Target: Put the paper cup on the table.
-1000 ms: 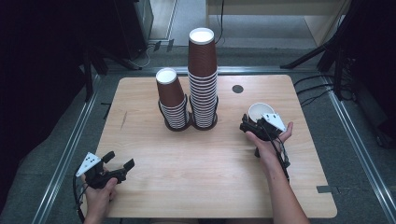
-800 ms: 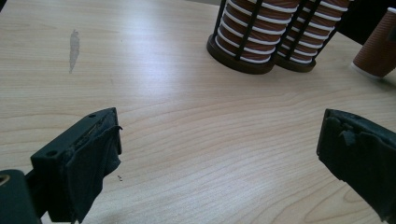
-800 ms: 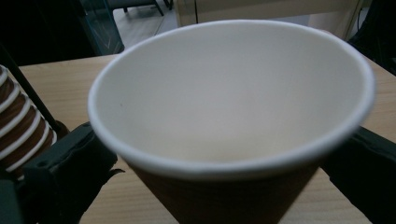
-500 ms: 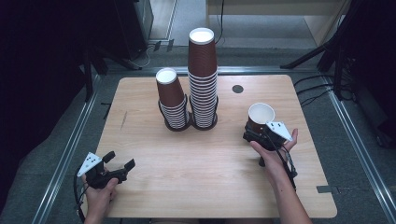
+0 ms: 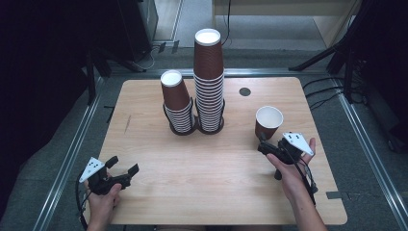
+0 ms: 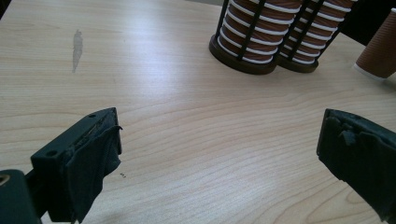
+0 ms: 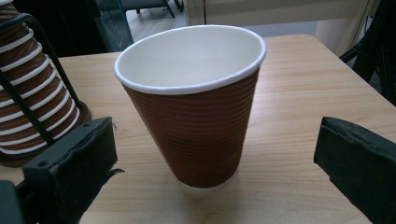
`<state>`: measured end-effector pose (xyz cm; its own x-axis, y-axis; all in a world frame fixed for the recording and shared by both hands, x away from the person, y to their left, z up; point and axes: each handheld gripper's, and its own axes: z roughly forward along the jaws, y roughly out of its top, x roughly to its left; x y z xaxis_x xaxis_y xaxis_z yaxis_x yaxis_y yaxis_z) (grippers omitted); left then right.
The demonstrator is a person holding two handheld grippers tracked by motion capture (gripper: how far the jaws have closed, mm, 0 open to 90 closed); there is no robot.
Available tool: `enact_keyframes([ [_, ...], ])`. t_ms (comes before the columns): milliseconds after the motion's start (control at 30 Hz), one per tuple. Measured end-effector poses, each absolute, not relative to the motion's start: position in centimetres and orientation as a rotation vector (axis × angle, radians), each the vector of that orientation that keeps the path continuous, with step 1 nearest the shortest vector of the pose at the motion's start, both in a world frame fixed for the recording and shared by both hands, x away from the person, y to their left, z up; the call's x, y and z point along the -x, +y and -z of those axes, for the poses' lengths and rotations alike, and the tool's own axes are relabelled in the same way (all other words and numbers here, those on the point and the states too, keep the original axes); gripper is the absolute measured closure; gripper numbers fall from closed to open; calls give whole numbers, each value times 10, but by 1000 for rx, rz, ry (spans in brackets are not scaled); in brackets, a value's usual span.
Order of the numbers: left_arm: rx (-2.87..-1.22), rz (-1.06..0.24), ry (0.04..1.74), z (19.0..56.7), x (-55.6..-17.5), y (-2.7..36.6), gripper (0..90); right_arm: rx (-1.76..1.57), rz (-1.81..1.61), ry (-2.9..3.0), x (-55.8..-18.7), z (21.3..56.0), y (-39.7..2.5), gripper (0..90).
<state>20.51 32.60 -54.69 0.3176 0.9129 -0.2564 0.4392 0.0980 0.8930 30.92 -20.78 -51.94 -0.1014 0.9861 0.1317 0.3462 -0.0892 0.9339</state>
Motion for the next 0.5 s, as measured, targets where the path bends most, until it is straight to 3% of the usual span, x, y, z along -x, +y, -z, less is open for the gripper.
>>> enact_keyframes([
  [500, -1512, -564, 1297, 547, -205, 327, 2, -1428, -1183, 1478, -285, 518, -236, 0],
])
